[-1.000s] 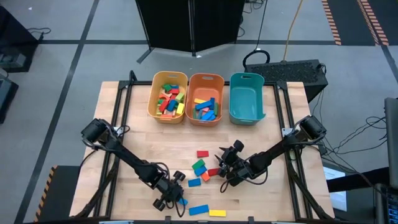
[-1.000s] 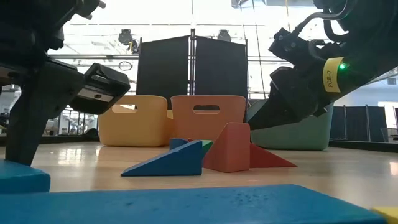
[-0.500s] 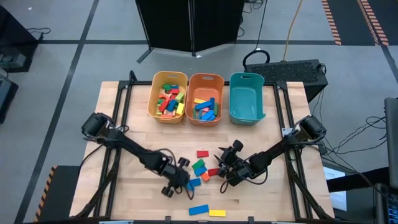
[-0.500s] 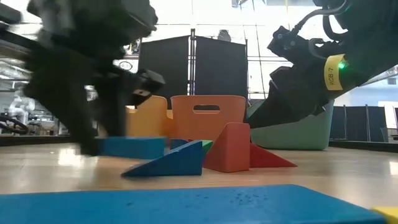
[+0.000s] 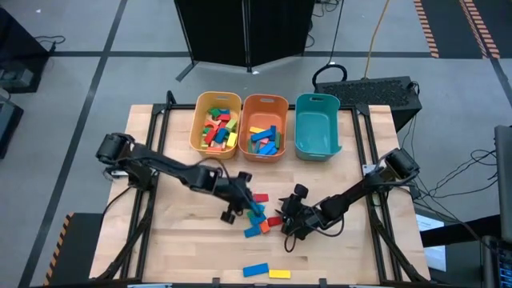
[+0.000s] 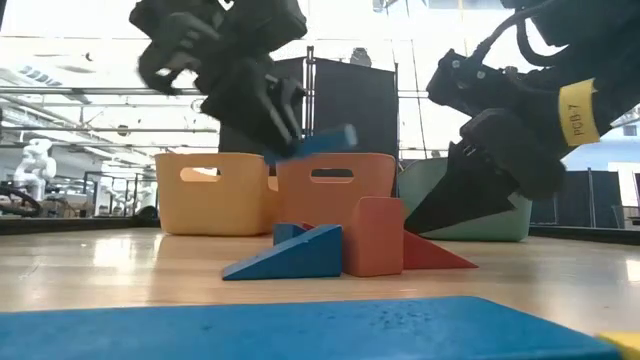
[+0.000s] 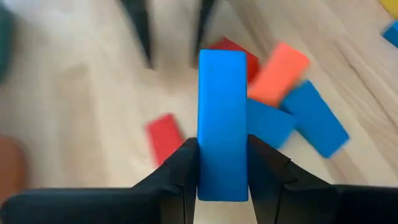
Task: Sort blocks by size
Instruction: Put the blue rectangle block into the orange bin
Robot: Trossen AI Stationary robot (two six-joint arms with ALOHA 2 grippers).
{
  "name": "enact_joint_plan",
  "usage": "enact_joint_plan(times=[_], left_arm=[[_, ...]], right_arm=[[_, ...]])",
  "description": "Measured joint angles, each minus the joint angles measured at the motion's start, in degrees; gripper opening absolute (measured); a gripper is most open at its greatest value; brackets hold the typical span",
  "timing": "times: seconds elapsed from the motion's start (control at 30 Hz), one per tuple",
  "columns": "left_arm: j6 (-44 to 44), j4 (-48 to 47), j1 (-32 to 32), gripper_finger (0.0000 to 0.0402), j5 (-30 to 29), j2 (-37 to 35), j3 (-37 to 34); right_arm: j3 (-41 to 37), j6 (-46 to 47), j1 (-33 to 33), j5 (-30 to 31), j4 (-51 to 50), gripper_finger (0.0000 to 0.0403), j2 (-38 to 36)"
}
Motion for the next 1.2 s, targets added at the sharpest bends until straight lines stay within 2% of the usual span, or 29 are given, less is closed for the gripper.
enact_joint_plan(times=[0.2, 0.43, 0.67, 1.03, 1.2], left_arm=[[1.4, 2.5, 6.9, 0.0097, 0.2, -3.7, 0.0], [2.2, 5.6, 15.2, 0.0097, 0.3, -4.8, 0.1], [-1.3, 5.7, 22.1, 0.0097, 0.1, -4.9, 2.3], [-4.1, 8.6, 27.6, 0.0101, -0.6, -4.9, 3.7], [-8.2, 8.3, 28.4, 0.0110, -0.7, -4.8, 3.7]], right_arm=[[0.0, -1.4, 0.0, -1.5, 0.1, 0.0180, 0.0], [0.0, -4.8, -1.6, -1.0, 0.1, 0.0180, 0.0], [0.0, -10.3, -4.3, -1.1, -0.1, 0.0180, 0.0], [0.0, -19.7, -10.1, -1.7, -0.6, 0.0180, 0.0], [0.0, -25.4, -12.6, -5.4, -0.4, 0.0180, 0.0]])
